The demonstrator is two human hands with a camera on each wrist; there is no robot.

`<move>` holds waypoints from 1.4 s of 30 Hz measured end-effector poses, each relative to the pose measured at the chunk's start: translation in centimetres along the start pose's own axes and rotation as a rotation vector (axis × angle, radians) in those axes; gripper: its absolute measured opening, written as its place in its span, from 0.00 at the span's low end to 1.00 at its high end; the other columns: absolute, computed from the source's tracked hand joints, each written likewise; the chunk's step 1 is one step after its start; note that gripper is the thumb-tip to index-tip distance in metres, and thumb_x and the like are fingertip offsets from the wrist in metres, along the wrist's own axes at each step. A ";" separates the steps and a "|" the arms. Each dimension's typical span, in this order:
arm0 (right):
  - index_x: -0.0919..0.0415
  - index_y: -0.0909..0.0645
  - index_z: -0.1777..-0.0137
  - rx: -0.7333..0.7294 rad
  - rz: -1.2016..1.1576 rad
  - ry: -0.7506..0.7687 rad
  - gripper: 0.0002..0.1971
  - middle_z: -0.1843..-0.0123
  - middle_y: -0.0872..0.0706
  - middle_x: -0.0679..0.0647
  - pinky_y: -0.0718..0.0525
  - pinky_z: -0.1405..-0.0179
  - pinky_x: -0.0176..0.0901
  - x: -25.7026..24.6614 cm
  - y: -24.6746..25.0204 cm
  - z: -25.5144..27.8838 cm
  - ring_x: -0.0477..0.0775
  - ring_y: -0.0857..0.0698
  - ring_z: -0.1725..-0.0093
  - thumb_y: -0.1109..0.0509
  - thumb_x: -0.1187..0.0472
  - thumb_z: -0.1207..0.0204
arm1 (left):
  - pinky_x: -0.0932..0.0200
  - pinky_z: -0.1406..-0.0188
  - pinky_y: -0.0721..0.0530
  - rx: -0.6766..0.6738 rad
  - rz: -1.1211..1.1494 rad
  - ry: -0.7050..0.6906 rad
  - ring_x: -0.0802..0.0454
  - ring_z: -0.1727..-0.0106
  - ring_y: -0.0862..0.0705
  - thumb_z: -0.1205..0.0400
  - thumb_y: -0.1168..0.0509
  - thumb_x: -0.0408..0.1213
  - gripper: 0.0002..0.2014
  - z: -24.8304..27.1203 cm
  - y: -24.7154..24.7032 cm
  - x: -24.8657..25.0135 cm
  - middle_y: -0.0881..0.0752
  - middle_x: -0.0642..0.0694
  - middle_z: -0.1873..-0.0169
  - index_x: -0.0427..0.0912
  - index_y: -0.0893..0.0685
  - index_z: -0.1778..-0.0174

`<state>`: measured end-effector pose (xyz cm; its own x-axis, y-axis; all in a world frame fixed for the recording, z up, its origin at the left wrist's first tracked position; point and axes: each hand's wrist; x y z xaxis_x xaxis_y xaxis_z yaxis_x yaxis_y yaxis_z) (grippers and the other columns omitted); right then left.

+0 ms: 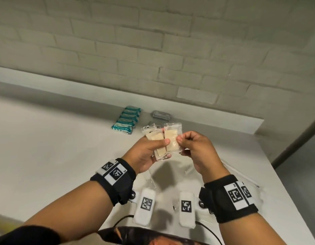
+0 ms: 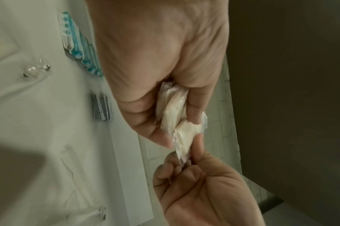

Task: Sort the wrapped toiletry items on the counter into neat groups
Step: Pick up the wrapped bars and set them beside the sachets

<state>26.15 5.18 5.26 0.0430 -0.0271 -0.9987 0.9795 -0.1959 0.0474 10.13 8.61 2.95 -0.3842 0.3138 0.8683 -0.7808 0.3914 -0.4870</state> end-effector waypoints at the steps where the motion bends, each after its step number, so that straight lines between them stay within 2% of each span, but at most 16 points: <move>1: 0.62 0.21 0.63 -0.015 0.010 -0.003 0.08 0.71 0.19 0.54 0.24 0.70 0.38 -0.1 -0.3 0.0 0.49 0.24 0.72 0.29 0.70 0.24 | 0.53 0.59 0.12 0.018 -0.030 -0.015 0.43 0.52 0.11 0.21 0.34 0.26 0.19 0.0 0.4 0.2 0.12 0.37 0.46 0.36 0.19 0.33; 5: 0.59 0.17 0.53 -0.098 0.203 0.012 0.03 0.65 0.16 0.51 0.23 0.68 0.35 -1.4 -1.4 -1.2 0.46 0.20 0.70 0.27 0.66 0.24 | 0.58 0.66 0.14 0.069 -0.281 -0.056 0.48 0.58 0.12 0.22 0.33 0.21 0.18 -0.3 2.3 1.2 0.11 0.39 0.53 0.32 0.19 0.36; 7: 0.57 0.16 0.59 -0.133 0.356 0.062 0.04 0.68 0.17 0.48 0.24 0.70 0.29 -2.3 -1.9 -2.0 0.42 0.22 0.72 0.25 0.66 0.26 | 0.57 0.65 0.14 0.085 -0.408 -0.053 0.49 0.57 0.11 0.24 0.30 0.21 0.20 -0.4 3.1 1.7 0.11 0.41 0.53 0.35 0.19 0.36; 12: 0.53 0.18 0.70 -0.359 0.769 0.052 0.12 0.72 0.20 0.47 0.26 0.65 0.38 -3.5 -3.2 -3.4 0.45 0.25 0.70 0.21 0.63 0.30 | 0.50 0.52 0.13 0.058 -0.501 -0.047 0.46 0.51 0.12 0.32 0.26 0.27 0.26 -0.4 4.6 2.1 0.12 0.38 0.48 0.40 0.20 0.36; 14: 0.51 0.18 0.72 -0.345 0.779 0.054 0.12 0.71 0.19 0.48 0.27 0.67 0.35 -3.5 -3.6 -3.9 0.44 0.25 0.71 0.20 0.62 0.31 | 0.46 0.49 0.13 0.059 -0.486 -0.039 0.45 0.50 0.12 0.32 0.25 0.27 0.24 -0.5 5.2 2.1 0.12 0.38 0.49 0.43 0.19 0.40; 17: 0.58 0.13 0.65 -0.246 0.626 0.023 0.05 0.69 0.16 0.54 0.25 0.68 0.38 -3.1 -3.9 -5.0 0.49 0.22 0.70 0.20 0.63 0.32 | 0.51 0.58 0.13 0.067 -0.377 -0.015 0.46 0.54 0.13 0.25 0.28 0.23 0.16 -0.9 6.5 2.3 0.14 0.40 0.55 0.45 0.18 0.47; 19: 0.59 0.12 0.65 -0.110 0.806 0.016 0.04 0.72 0.16 0.50 0.25 0.69 0.37 -2.2 -3.6 -6.6 0.49 0.20 0.70 0.20 0.61 0.31 | 0.54 0.62 0.12 0.087 -0.297 0.011 0.49 0.58 0.14 0.24 0.29 0.24 0.14 -1.1 7.7 2.5 0.15 0.41 0.57 0.43 0.19 0.47; 21: 0.60 0.13 0.65 -0.037 0.959 -0.047 0.06 0.73 0.16 0.48 0.24 0.70 0.36 -1.0 -3.1 -8.3 0.48 0.19 0.71 0.21 0.61 0.30 | 0.52 0.56 0.12 0.115 -0.224 0.042 0.49 0.57 0.13 0.23 0.29 0.27 0.14 -1.3 9.1 2.4 0.15 0.43 0.57 0.42 0.20 0.43; 24: 0.61 0.15 0.64 -0.068 1.046 -0.215 0.06 0.68 0.14 0.52 0.23 0.71 0.34 1.4 -3.0 -11.0 0.47 0.19 0.72 0.26 0.67 0.26 | 0.46 0.41 0.17 0.170 -0.102 0.081 0.46 0.52 0.12 0.19 0.34 0.29 0.14 -1.6 11.0 2.4 0.14 0.45 0.54 0.41 0.20 0.38; 27: 0.69 0.12 0.52 -0.226 1.175 -0.307 0.08 0.57 0.09 0.64 0.16 0.58 0.42 3.6 -4.2 -12.7 0.55 0.16 0.66 0.30 0.65 0.25 | 0.53 0.51 0.13 0.173 -0.012 0.120 0.48 0.55 0.11 0.19 0.39 0.24 0.14 -1.9 12.7 2.3 0.12 0.45 0.54 0.41 0.18 0.40; 29: 0.66 0.12 0.47 -0.320 1.262 -0.309 0.11 0.55 0.09 0.61 0.15 0.50 0.44 4.6 -5.4 -13.3 0.55 0.14 0.62 0.29 0.61 0.24 | 0.59 0.63 0.12 0.183 -0.019 0.122 0.50 0.57 0.11 0.20 0.36 0.24 0.13 -2.1 13.5 2.4 0.11 0.46 0.55 0.43 0.17 0.42; 31: 0.62 0.12 0.42 -0.324 1.325 -0.269 0.13 0.46 0.10 0.56 0.19 0.47 0.41 5.3 -6.2 -14.1 0.54 0.13 0.49 0.28 0.58 0.23 | 0.60 0.65 0.12 0.199 -0.028 0.106 0.53 0.58 0.10 0.20 0.33 0.26 0.13 -2.4 14.2 2.5 0.10 0.49 0.57 0.45 0.17 0.44; 33: 0.58 0.14 0.38 -0.214 1.259 -0.201 0.15 0.37 0.13 0.53 0.23 0.45 0.40 5.0 -7.0 -14.5 0.54 0.16 0.39 0.27 0.56 0.24 | 0.61 0.64 0.12 0.204 -0.033 0.080 0.55 0.58 0.09 0.21 0.32 0.27 0.13 -2.7 14.8 2.5 0.09 0.51 0.59 0.46 0.17 0.43; 35: 0.57 0.13 0.44 -0.130 1.007 -0.100 0.12 0.45 0.12 0.52 0.21 0.49 0.43 3.9 -8.1 -14.0 0.53 0.14 0.46 0.29 0.53 0.22 | 0.62 0.66 0.12 0.195 -0.018 0.059 0.56 0.59 0.09 0.20 0.33 0.26 0.13 -3.2 15.3 2.5 0.08 0.51 0.60 0.45 0.17 0.43; 38: 0.58 0.12 0.51 -0.265 0.579 -0.099 0.10 0.58 0.10 0.50 0.22 0.63 0.41 1.4 -10.5 -11.5 0.47 0.15 0.64 0.26 0.53 0.25 | 0.62 0.67 0.12 0.174 -0.005 0.044 0.56 0.59 0.09 0.19 0.35 0.25 0.12 -3.8 15.3 2.7 0.07 0.51 0.60 0.44 0.17 0.43; 42: 0.56 0.17 0.50 -0.292 0.507 -0.185 0.12 0.62 0.11 0.50 0.23 0.67 0.39 1.3 -11.5 -9.9 0.50 0.15 0.64 0.21 0.56 0.30 | 0.55 0.54 0.11 0.163 0.033 0.031 0.48 0.54 0.10 0.19 0.34 0.29 0.11 -4.9 14.5 2.5 0.09 0.43 0.54 0.39 0.15 0.42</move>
<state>16.84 17.12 3.20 0.5081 -0.2213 -0.8324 0.8608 0.1618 0.4825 0.24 19.27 -2.39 -0.3978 0.3518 0.8474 -0.8386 0.2353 -0.4913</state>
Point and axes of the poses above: each hand's wrist, its own z-axis away from the middle knuckle, its own y-axis out of the back of the hand, x = y × z
